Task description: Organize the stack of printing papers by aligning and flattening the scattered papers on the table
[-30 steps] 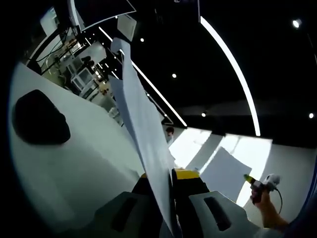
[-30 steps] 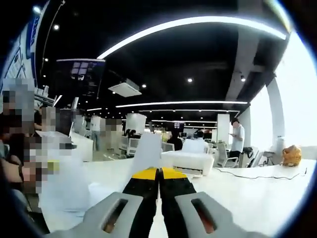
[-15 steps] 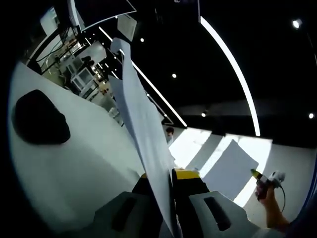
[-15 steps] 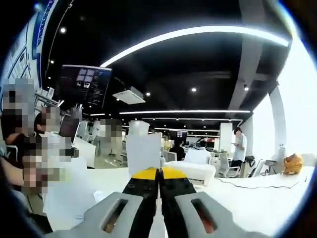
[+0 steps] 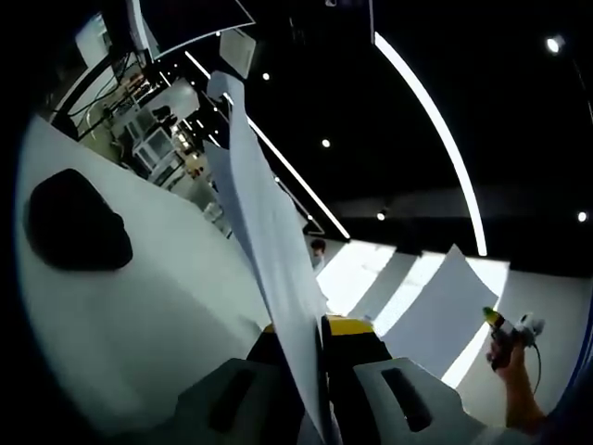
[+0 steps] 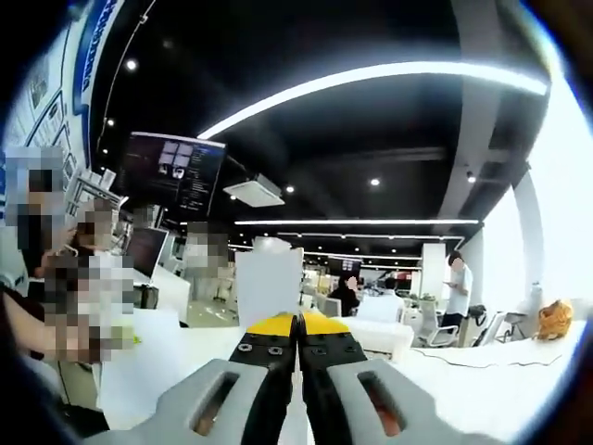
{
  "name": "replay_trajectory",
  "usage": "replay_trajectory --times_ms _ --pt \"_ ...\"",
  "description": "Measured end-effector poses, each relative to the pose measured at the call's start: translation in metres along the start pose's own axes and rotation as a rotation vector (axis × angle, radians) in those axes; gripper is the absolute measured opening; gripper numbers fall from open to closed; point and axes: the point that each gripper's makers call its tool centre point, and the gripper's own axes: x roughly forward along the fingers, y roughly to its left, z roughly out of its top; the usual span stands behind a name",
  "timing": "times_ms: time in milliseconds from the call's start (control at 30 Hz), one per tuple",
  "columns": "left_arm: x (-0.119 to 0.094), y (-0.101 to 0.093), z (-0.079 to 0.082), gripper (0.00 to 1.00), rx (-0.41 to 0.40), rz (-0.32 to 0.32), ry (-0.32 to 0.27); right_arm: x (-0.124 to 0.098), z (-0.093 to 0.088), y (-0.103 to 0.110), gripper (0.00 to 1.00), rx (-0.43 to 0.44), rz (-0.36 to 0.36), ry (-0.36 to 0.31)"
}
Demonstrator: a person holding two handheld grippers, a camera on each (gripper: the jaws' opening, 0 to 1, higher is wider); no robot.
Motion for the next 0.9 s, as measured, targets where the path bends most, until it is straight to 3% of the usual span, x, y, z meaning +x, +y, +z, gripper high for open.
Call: replay_trajectory --times_ms 367,900 --pt "0.0 0.001 0.0 0.08 0.003 0.003 0.0 -0.008 0.017 0.015 0.0 0.028 0.043 -0.035" --pt "0.0 0.0 0.0 0.08 0.003 0.003 0.0 -0.016 0.046 0.038 0.0 0.0 0.091 -0.079"
